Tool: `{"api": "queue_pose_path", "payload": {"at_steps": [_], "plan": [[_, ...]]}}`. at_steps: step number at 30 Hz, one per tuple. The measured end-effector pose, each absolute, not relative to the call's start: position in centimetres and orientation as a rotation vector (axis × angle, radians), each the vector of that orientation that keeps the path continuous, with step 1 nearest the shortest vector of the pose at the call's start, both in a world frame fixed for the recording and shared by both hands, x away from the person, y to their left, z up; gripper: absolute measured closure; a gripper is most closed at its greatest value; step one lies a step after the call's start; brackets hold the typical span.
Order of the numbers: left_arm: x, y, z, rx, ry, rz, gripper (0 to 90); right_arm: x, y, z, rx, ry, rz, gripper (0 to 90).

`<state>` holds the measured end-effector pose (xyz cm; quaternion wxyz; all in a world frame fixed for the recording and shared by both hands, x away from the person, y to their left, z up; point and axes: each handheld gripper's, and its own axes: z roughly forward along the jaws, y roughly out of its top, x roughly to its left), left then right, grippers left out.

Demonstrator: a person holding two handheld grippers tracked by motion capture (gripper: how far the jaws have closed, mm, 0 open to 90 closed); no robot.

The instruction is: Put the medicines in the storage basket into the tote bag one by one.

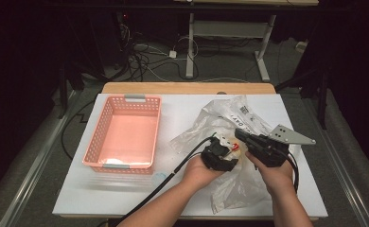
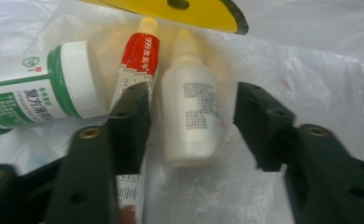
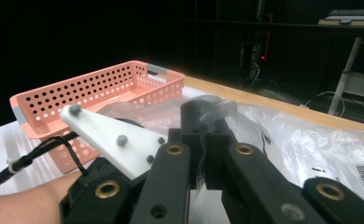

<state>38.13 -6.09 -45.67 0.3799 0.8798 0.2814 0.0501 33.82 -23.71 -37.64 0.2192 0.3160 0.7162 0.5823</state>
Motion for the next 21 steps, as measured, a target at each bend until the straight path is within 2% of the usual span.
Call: {"api": "queue_pose_path", "payload": {"at_steps": [3,10,21], "plan": [[37.6,-5.5,-45.2,2.257,0.695,0.159,37.4,33.8,-23.7,-37.7,0.871,1.983,1.611,90.0],[36.3,-2.0,-44.3,2.199,0.684,0.094,37.4,33.8,-23.4,-37.7,0.864,1.989,1.605,90.0],[32.9,4.9,-44.6,2.193,0.711,0.185,33.2,33.8,-23.2,-37.8,0.868,1.994,1.594,90.0]]}}
